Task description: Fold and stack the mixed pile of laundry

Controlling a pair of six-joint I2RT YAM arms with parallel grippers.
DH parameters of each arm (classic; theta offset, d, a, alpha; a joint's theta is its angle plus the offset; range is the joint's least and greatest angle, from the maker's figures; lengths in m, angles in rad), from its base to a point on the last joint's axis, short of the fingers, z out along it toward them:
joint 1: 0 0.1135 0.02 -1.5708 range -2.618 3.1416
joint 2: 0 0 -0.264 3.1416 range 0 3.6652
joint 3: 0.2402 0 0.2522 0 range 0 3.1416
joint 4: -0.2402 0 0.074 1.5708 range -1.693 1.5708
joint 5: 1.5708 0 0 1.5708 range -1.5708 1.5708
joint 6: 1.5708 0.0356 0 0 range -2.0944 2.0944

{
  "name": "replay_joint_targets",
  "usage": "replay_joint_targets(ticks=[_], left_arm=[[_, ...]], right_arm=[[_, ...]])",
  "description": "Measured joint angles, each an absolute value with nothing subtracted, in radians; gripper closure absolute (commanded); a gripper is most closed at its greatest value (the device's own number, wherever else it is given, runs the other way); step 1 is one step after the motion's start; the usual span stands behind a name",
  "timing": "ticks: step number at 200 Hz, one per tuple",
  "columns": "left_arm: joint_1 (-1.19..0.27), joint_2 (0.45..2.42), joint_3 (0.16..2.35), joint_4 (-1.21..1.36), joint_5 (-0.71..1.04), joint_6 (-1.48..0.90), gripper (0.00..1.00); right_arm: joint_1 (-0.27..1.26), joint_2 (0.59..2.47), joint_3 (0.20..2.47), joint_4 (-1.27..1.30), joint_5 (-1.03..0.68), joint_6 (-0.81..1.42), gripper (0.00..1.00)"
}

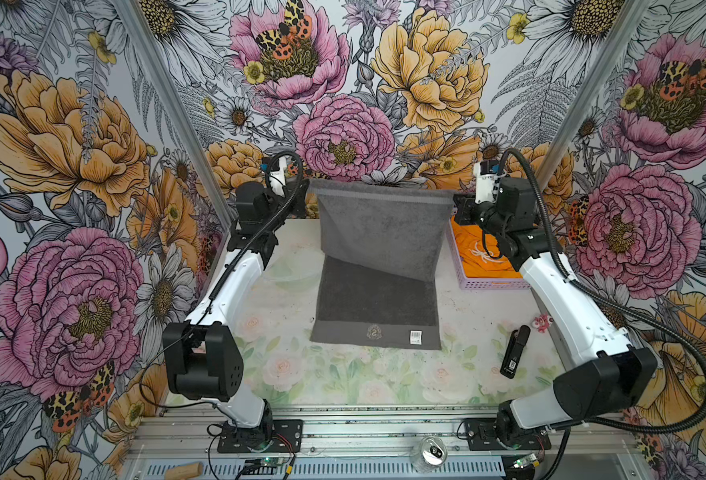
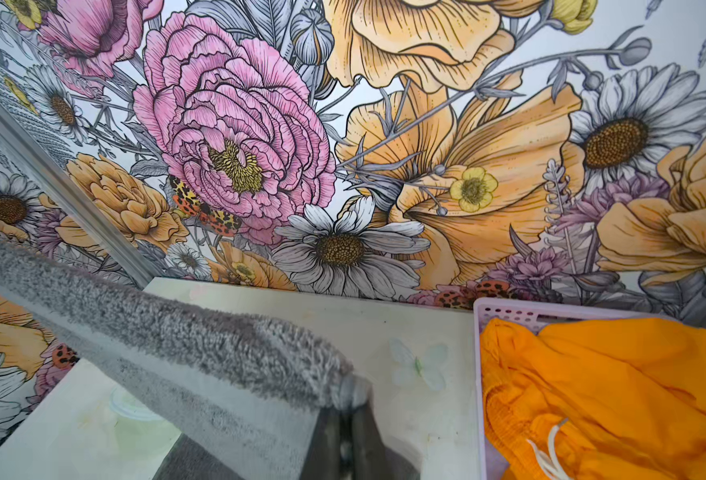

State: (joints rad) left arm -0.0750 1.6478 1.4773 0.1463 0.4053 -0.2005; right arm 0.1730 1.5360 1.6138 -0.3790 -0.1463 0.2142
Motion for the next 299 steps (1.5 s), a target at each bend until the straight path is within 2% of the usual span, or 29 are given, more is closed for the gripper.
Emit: replay_joint_targets(ticks=[46,76,137,186,258,299], left_arm=[[-0.073,1.961,1.744,0.196,0.405,-0.2,1.0],[-0.074,2.098,1.865,0.216,0.406,-0.209,1.0],[-0.076,2.138,1.955,0.249,0.414,-0.213,1.0],[-0.088,1.923,1.648,0.329,0.427,-0.214,1.0],[-0.089,1.644,1.197,0.39,0.451,-0.236,1.0],[-0.088,1.502,0.991,0.343,0.45,-0.242,1.0]], right_arm=[[0.142,1.82,1.901,-0.369,-0.12,0.176,1.0],[0.127,1.963,2.064,-0.37,-0.121,0.17,1.0],[0.121,1.986,2.103,-0.371,-0.123,0.165,1.0],[0.118,1.814,1.898,-0.369,-0.141,0.163,1.0],[0.159,1.476,1.352,-0.331,-0.173,0.204,1.0],[0.184,1.341,1.137,-0.33,-0.178,0.255,1.0]])
